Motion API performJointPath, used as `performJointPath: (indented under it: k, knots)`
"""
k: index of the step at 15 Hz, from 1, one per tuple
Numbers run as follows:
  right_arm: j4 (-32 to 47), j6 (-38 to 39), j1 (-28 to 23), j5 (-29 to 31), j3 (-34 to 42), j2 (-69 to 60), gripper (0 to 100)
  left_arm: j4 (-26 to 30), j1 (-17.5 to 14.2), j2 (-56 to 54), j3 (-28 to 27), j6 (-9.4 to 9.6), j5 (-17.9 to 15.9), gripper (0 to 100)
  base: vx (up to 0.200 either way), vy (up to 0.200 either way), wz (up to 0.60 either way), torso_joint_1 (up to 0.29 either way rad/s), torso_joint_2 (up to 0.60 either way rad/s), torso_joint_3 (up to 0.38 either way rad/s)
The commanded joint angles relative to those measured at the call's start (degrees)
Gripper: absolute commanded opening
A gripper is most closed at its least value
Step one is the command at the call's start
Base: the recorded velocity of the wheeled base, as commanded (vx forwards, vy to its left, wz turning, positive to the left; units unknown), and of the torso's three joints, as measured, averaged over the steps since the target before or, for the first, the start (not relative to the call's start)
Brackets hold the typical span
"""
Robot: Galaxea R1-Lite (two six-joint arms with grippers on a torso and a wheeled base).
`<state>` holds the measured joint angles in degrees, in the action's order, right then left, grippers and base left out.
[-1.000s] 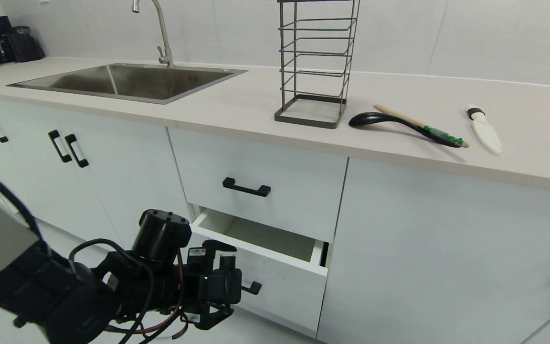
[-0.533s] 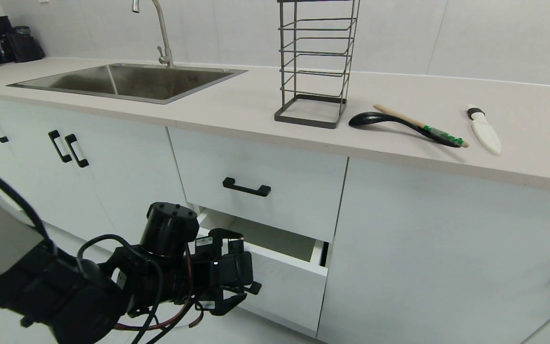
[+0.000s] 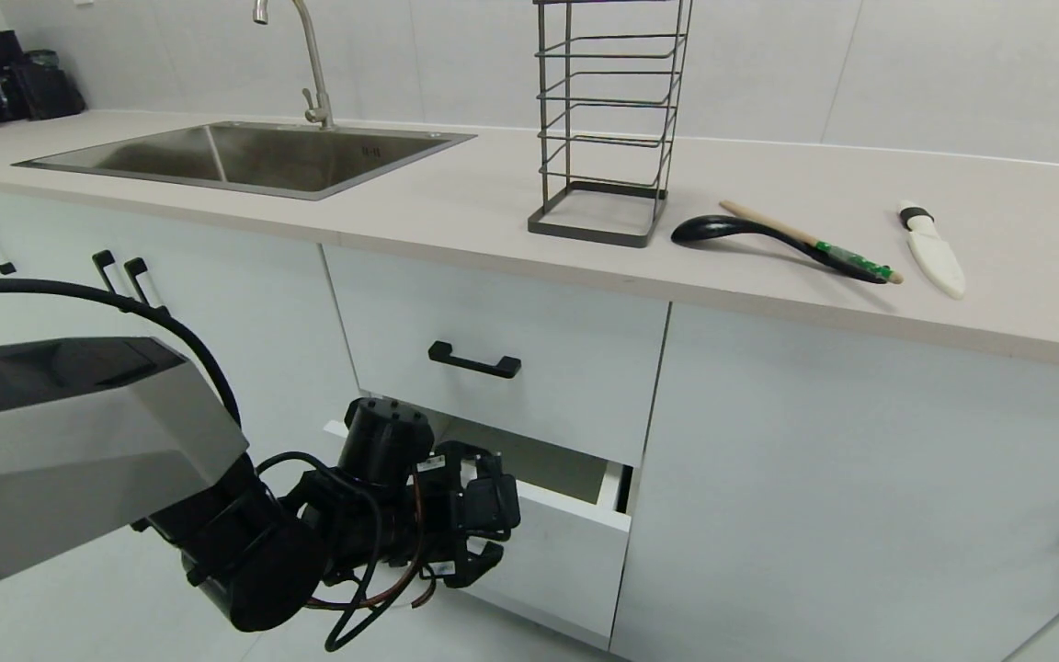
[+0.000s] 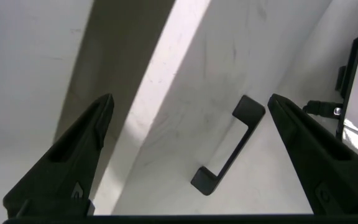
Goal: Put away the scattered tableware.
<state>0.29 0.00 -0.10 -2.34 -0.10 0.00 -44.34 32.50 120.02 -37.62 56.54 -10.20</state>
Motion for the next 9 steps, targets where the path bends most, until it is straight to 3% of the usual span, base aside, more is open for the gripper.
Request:
performJointPath:
  k: [1,5,9]
  knots:
    - [-0.03,0.00,0.01,-0.03,0.01,0.09,0,0.04,0.02,1.18,0.09,0.06,0.01,100,0.000,0.000,0.00,0.000,0.00,0.000]
    - [-0.03,0.00,0.01,-0.03,0.01,0.09,0,-0.05,0.63,0.66,1.85,0.06,-0.26,100,0.000,0.000,0.00,0.000,0.00,0.000]
    - [0.06,0.00,0.01,-0.03,0.01,0.09,0,-0.05,0.81,-4.00,7.56,0.15,-0.26,100,0.000,0.000,0.00,0.000,0.00,0.000]
